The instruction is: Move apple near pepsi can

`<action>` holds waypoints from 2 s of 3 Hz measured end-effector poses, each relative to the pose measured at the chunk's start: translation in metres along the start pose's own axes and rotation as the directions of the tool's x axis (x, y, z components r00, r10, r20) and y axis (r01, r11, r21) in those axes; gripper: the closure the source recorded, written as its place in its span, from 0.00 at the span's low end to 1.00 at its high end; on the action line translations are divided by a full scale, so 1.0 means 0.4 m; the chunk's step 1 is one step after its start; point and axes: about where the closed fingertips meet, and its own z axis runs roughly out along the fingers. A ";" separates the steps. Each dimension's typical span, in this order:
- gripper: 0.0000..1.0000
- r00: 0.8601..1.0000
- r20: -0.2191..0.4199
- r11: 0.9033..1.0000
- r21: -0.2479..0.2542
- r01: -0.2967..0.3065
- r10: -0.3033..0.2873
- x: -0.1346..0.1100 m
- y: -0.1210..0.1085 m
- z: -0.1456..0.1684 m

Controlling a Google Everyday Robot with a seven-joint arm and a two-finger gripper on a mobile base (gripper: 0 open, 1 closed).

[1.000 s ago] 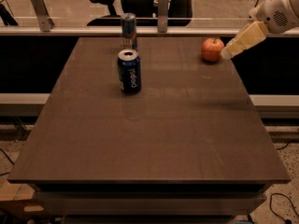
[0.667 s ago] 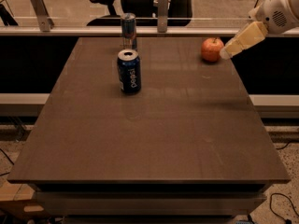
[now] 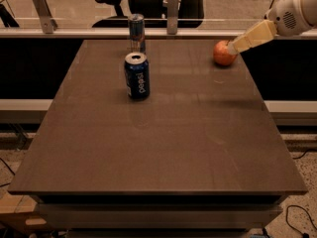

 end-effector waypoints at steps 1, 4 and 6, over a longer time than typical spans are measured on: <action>0.00 0.998 0.032 0.998 0.019 -0.058 0.057 0.003 -0.026 0.054; 0.00 0.979 0.023 0.970 0.128 -0.205 0.204 0.054 -0.104 0.211; 0.00 0.969 0.080 0.955 0.170 -0.243 0.233 0.075 -0.185 0.233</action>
Offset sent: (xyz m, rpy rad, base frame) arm 0.0563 0.0027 -0.0491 0.0960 0.0124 -0.1831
